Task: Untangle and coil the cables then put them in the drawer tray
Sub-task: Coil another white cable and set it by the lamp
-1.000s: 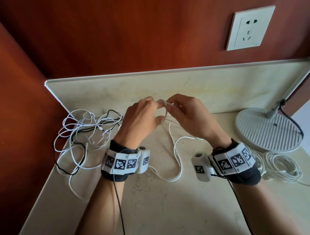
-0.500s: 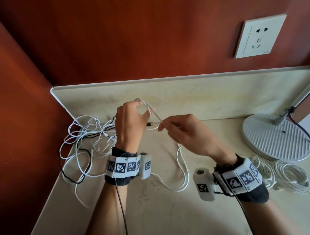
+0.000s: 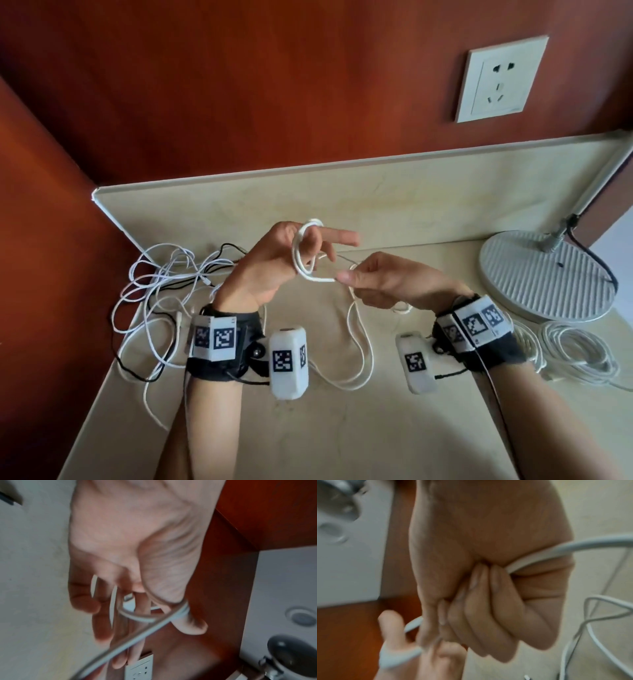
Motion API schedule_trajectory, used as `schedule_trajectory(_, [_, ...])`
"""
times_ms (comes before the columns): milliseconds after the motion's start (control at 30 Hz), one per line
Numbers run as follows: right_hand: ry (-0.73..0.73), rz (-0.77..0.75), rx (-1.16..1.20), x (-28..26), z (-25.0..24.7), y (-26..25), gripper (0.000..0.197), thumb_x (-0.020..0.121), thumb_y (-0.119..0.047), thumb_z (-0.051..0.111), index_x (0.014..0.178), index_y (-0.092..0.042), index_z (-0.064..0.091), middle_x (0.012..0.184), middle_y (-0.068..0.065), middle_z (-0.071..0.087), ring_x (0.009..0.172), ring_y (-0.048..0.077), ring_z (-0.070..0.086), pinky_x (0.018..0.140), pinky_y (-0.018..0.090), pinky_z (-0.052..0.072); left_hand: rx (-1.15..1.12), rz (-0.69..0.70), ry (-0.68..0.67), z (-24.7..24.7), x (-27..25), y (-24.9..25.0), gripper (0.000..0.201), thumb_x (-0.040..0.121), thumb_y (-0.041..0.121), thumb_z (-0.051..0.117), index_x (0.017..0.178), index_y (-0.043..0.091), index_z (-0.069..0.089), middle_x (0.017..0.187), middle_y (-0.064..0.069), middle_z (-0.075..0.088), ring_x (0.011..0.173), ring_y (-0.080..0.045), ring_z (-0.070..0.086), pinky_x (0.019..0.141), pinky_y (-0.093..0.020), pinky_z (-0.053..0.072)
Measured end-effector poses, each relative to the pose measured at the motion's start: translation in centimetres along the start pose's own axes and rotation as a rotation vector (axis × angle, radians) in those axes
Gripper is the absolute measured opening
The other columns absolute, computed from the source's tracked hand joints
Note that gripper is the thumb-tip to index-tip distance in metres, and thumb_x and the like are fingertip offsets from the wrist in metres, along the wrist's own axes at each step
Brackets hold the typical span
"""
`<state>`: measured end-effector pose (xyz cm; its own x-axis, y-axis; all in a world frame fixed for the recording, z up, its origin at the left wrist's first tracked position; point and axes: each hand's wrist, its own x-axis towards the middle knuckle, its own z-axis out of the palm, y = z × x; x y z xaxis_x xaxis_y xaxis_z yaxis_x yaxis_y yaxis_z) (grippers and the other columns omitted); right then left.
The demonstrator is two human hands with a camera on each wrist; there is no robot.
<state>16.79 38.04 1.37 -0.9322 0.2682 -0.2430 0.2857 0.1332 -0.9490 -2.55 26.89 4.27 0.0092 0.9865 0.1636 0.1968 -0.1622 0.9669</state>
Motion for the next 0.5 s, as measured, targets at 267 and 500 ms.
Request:
schedule_trajectory(267, [0.107, 0.086, 0.451, 0.5, -2.2, 1.8, 0.026, 0.103, -0.023, 0.052, 0.089, -0.01, 0.071, 0.077, 0.003, 0.032, 0.063, 0.013, 0.026, 0.06, 0.029, 0.021, 0.404, -0.311, -0.159, 3.6, 1.1, -1.5, 0.042, 0.078, 0.044, 0.087, 0.11, 0.016, 0.08, 0.103, 0.013, 0.074, 0.097, 0.001, 0.069, 0.087, -0.02, 0.051])
schedule_trajectory(500, [0.271, 0.071, 0.09, -0.2, -1.2, -0.1, 0.032, 0.109, -0.016, 0.049, 0.098, -0.005, 0.076, 0.068, -0.001, 0.045, 0.055, 0.011, 0.033, 0.047, 0.021, 0.028, 0.798, -0.429, 0.082, 4.0, 1.4, -2.7, 0.043, 0.07, 0.057, 0.09, 0.067, 0.017, 0.075, 0.05, 0.01, 0.053, 0.048, -0.005, 0.05, 0.041, -0.017, 0.033])
